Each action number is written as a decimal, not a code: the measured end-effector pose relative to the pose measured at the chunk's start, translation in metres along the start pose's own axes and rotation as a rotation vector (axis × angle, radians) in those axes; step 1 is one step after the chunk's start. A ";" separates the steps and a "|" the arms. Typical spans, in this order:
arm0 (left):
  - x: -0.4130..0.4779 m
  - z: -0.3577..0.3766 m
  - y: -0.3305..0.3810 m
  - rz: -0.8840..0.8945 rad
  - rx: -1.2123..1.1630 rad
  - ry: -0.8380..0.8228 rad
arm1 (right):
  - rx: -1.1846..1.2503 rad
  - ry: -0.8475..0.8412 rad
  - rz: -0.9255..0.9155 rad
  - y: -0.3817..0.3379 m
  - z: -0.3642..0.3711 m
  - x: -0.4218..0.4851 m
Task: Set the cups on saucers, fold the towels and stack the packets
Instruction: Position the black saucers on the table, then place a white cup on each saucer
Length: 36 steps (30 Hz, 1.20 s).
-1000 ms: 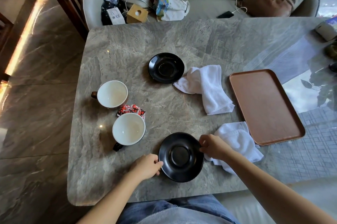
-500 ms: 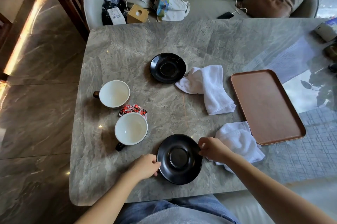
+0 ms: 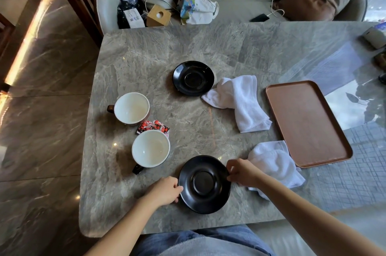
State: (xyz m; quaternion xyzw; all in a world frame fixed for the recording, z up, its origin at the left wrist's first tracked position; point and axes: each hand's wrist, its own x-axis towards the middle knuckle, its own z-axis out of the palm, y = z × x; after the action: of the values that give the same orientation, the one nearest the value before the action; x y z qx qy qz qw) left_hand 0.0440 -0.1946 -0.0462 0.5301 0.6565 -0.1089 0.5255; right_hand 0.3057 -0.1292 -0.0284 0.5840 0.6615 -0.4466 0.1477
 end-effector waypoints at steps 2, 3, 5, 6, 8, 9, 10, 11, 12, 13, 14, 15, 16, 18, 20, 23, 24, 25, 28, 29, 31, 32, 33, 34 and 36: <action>-0.001 0.000 0.001 0.003 0.000 0.004 | -0.003 -0.011 -0.005 0.000 0.000 0.001; -0.001 0.001 0.001 0.002 0.004 0.008 | -0.010 -0.017 -0.008 0.000 0.000 0.002; -0.002 0.002 0.001 0.007 0.005 0.021 | -0.043 -0.030 -0.011 -0.001 -0.002 0.002; -0.003 0.002 0.000 0.014 -0.006 0.029 | -0.071 -0.028 -0.014 -0.002 -0.004 0.002; -0.005 0.004 -0.003 0.029 -0.052 0.060 | -0.107 0.029 -0.004 -0.005 -0.010 0.002; -0.008 0.003 -0.006 0.029 -0.087 0.087 | -0.091 0.087 0.004 -0.006 -0.014 0.003; -0.011 0.002 -0.010 0.021 -0.130 0.121 | -0.057 0.154 0.001 -0.009 -0.018 0.004; -0.015 0.001 -0.017 0.011 -0.175 0.157 | -0.018 0.217 -0.020 -0.013 -0.021 0.005; -0.018 -0.001 -0.024 -0.002 -0.221 0.191 | 0.027 0.263 -0.055 -0.020 -0.024 0.007; -0.021 -0.004 -0.034 -0.014 -0.270 0.221 | 0.076 0.285 -0.093 -0.029 -0.026 0.009; -0.024 -0.007 -0.043 -0.026 -0.322 0.251 | 0.121 0.284 -0.131 -0.039 -0.026 0.012; -0.026 -0.010 -0.052 -0.032 -0.381 0.279 | 0.154 0.271 -0.168 -0.051 -0.026 0.016; -0.027 -0.013 -0.060 -0.043 -0.450 0.309 | 0.175 0.253 -0.203 -0.064 -0.024 0.020; -0.032 -0.021 -0.070 -0.067 -0.632 0.381 | 0.217 0.223 -0.264 -0.091 -0.020 0.029; -0.036 -0.030 -0.073 -0.073 -0.750 0.456 | 0.245 0.202 -0.321 -0.119 -0.013 0.039; -0.042 -0.041 -0.070 -0.035 -0.850 0.519 | 0.251 0.157 -0.361 -0.152 -0.003 0.052; -0.043 -0.043 -0.068 -0.019 -0.868 0.518 | 0.247 0.137 -0.356 -0.159 -0.001 0.056; -0.044 -0.045 -0.065 -0.009 -0.879 0.497 | 0.239 0.117 -0.340 -0.164 0.000 0.059; -0.044 -0.049 -0.058 0.014 -0.905 0.417 | 0.208 0.064 -0.284 -0.172 0.001 0.066; -0.043 -0.049 -0.057 0.013 -0.907 0.404 | 0.213 0.049 -0.268 -0.173 0.001 0.068; -0.039 -0.048 -0.054 0.003 -0.921 0.393 | 0.223 0.030 -0.248 -0.174 0.002 0.070; -0.037 -0.047 -0.055 -0.003 -0.934 0.392 | 0.218 0.025 -0.244 -0.174 0.002 0.071; -0.036 -0.046 -0.055 -0.005 -0.942 0.390 | 0.214 0.020 -0.238 -0.175 0.002 0.072; -0.035 -0.046 -0.055 -0.007 -0.949 0.386 | 0.215 0.014 -0.229 -0.175 0.002 0.074; -0.036 -0.045 -0.055 -0.022 -0.955 0.379 | 0.232 0.002 -0.208 -0.176 0.003 0.076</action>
State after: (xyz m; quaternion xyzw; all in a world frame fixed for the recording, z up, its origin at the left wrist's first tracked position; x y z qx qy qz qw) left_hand -0.0312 -0.2067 -0.0210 0.2343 0.7223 0.2954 0.5797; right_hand 0.1250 -0.0682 -0.0108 0.5261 0.6626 -0.5322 0.0315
